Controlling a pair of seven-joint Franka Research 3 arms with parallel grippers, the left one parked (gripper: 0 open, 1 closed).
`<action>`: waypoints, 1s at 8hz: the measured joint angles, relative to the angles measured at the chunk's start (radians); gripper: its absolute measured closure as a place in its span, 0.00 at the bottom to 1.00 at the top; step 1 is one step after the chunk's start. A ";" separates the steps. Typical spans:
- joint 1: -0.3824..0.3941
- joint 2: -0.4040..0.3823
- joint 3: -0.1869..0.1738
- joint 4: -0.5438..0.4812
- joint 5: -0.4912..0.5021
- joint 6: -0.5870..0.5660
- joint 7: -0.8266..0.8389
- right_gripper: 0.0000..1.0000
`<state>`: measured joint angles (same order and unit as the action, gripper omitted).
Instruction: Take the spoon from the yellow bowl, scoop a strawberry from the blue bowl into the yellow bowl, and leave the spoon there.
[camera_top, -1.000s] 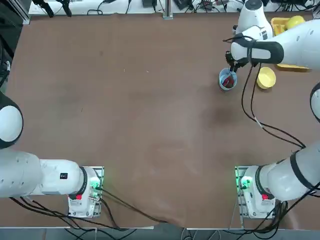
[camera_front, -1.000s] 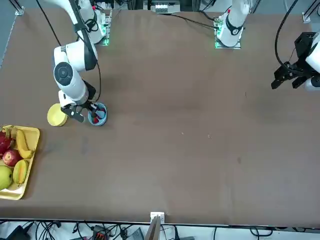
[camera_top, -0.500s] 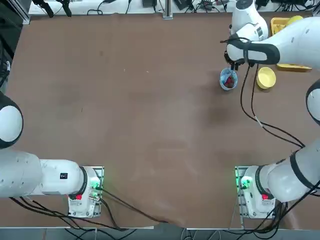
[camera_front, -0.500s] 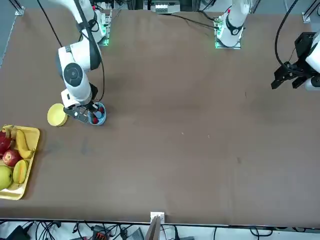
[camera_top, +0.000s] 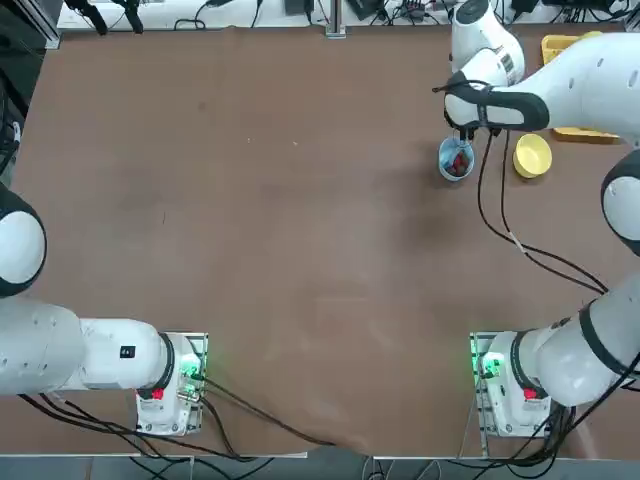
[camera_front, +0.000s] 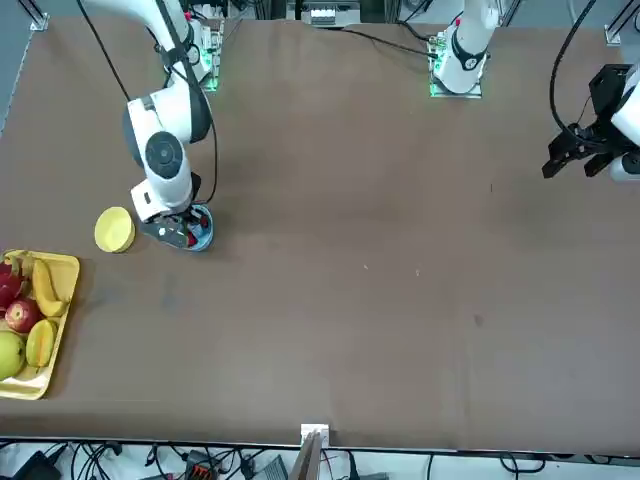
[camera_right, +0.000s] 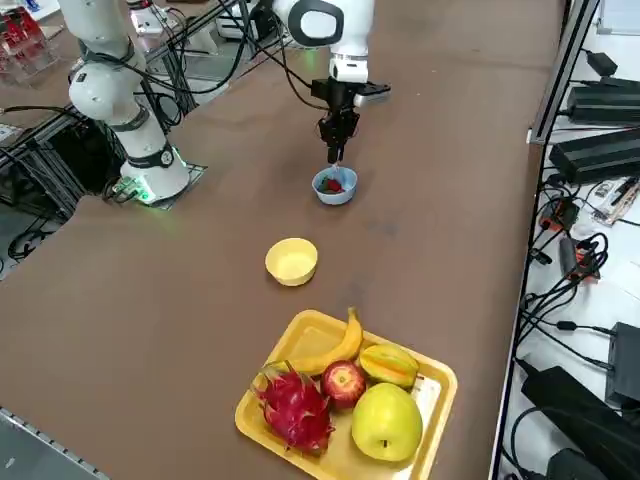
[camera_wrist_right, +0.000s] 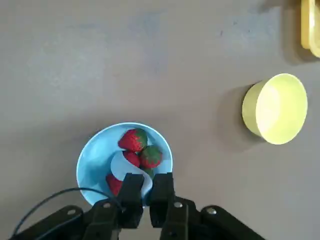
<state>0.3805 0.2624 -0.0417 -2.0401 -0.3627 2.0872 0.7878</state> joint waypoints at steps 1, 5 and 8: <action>0.015 0.019 0.000 0.028 -0.012 -0.038 0.000 0.89; 0.065 0.107 0.001 0.140 -0.062 -0.159 0.000 0.89; 0.085 0.121 0.002 0.151 -0.095 -0.177 -0.001 0.89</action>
<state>0.4650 0.3832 -0.0401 -1.8890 -0.4573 1.9105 0.7868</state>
